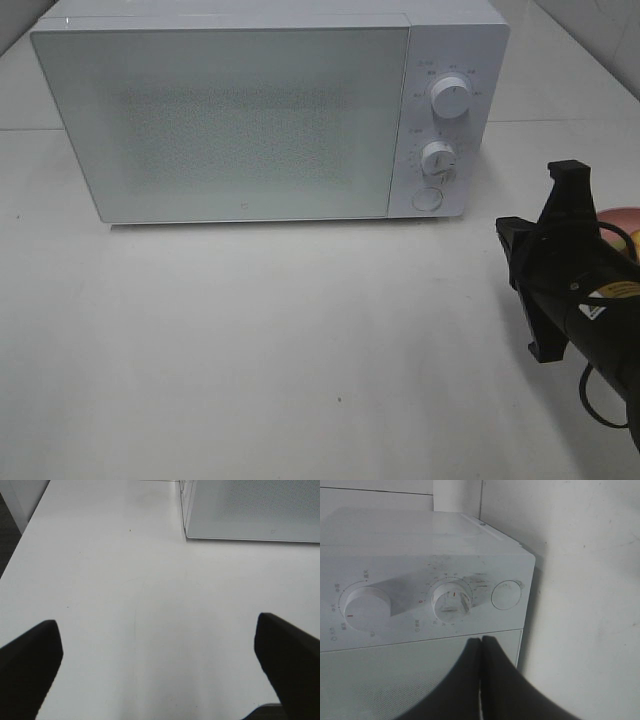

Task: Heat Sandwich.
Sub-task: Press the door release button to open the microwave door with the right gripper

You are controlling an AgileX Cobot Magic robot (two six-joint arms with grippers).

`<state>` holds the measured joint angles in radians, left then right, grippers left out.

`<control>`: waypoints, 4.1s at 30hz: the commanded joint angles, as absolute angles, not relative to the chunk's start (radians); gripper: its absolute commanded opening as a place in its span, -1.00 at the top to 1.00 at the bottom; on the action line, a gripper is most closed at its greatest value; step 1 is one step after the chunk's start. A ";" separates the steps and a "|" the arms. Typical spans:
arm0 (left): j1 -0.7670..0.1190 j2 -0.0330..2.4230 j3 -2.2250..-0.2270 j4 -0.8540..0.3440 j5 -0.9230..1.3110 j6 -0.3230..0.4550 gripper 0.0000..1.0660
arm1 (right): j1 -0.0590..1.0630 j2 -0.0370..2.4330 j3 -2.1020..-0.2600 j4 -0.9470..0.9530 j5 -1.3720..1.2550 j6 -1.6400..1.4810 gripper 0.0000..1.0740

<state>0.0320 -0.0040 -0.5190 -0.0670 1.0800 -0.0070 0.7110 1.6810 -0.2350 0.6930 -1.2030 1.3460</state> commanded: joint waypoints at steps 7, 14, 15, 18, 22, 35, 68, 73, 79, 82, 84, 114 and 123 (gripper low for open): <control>0.037 -0.027 -0.518 -0.069 1.071 -0.007 -0.87 | 0.709 1.688 -0.237 0.677 -1.186 1.400 1.00; 0.037 -0.027 -0.518 -0.069 1.071 -0.007 -0.87 | 0.709 1.774 -0.279 0.634 -1.178 1.465 1.00; 0.037 -0.027 -0.518 -0.069 1.071 -0.007 -0.87 | 0.709 1.788 -0.287 0.625 -1.177 1.479 1.00; 0.037 -0.027 -0.518 -0.069 1.071 -0.007 -0.87 | 0.709 1.834 -0.314 0.612 -1.178 1.489 1.00; 0.037 -0.027 -0.518 -0.069 1.071 -0.007 -0.87 | 0.709 1.866 -0.343 0.612 -1.174 1.489 1.00; 0.037 -0.027 -0.518 -0.069 1.071 -0.007 -0.87 | 0.586 1.896 -0.453 0.520 -1.051 1.454 1.00; 0.037 -0.027 -0.518 -0.069 1.071 -0.007 -0.87 | 0.502 2.074 -0.728 0.496 -0.970 1.366 1.00; 0.037 -0.027 -0.518 -0.069 1.071 -0.007 -0.87 | 0.476 2.084 -0.752 0.487 -0.956 1.368 1.00; 0.037 -0.027 -0.518 -0.069 1.071 -0.007 -0.87 | 0.476 2.085 -0.761 0.487 -0.939 1.377 1.00; 0.037 -0.027 -0.518 -0.069 1.071 -0.007 -0.87 | 0.476 2.085 -0.761 0.507 -0.946 1.373 1.00; 0.037 -0.027 -0.518 -0.069 1.071 -0.007 -0.87 | 0.476 2.094 -0.767 0.507 -0.948 1.373 1.00; 0.037 -0.020 -0.518 -0.069 1.071 -0.007 -0.87 | 0.435 2.164 -0.938 0.484 -1.189 1.284 1.00; 0.037 -0.020 -0.518 -0.069 1.071 -0.007 -0.87 | 0.435 2.164 -0.938 0.473 -1.141 1.291 1.00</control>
<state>0.0320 -0.0040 -0.5190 -0.0670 1.0800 -0.0070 0.4770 2.1690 -0.8540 0.5420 -0.9500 1.3080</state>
